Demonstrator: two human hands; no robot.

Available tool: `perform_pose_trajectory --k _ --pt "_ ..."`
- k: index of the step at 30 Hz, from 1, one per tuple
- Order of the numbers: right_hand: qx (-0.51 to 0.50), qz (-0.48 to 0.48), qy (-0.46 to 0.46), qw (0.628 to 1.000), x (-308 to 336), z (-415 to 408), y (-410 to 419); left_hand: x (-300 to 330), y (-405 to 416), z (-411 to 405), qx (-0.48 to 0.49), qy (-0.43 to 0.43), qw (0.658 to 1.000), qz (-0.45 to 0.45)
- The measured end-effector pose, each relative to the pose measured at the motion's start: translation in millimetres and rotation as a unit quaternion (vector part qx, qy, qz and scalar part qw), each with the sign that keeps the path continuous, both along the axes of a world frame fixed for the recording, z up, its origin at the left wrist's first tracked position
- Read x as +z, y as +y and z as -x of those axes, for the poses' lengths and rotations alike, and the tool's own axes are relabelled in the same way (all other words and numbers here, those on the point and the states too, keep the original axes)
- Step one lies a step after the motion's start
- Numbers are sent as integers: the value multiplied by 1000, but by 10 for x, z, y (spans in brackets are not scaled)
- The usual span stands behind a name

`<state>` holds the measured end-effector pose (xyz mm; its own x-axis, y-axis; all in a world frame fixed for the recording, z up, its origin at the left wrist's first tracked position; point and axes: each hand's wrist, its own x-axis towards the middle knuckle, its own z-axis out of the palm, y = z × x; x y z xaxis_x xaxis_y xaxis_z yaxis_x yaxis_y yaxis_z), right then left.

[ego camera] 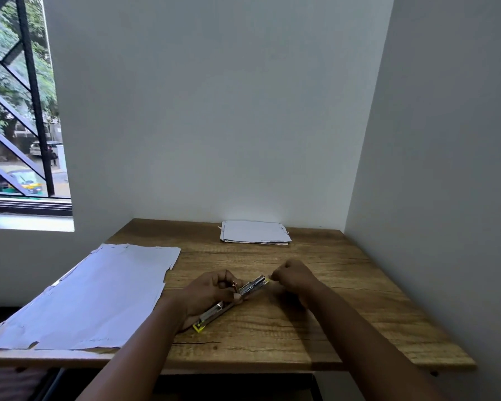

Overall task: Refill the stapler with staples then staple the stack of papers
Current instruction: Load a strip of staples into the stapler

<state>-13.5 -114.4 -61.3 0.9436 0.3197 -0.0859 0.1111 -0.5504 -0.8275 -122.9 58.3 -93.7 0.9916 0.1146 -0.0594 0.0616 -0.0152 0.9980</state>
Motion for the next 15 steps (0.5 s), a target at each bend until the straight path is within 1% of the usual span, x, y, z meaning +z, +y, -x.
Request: perform_pose_trajectory --k 2,4,7,10,12,15 --pt "-8 -24 5 1000 75 -22 -15 4 -11 2 9 -9 1000 12" --pt "12 -44 0 999 157 -17 7 11 -23 13 14 -12 1000 11" --pt "40 -114 19 993 212 99 106 33 -28 32 14 -13 1000 -4" --pt "68 -142 7 987 189 231 177 46 -25 39 15 -12 1000 -16" --pt "95 -131 -24 987 164 278 190 57 -28 47 12 -12 1000 -20" --pt "127 -51 -95 986 143 279 179 55 -29 50 13 -14 1000 -13"
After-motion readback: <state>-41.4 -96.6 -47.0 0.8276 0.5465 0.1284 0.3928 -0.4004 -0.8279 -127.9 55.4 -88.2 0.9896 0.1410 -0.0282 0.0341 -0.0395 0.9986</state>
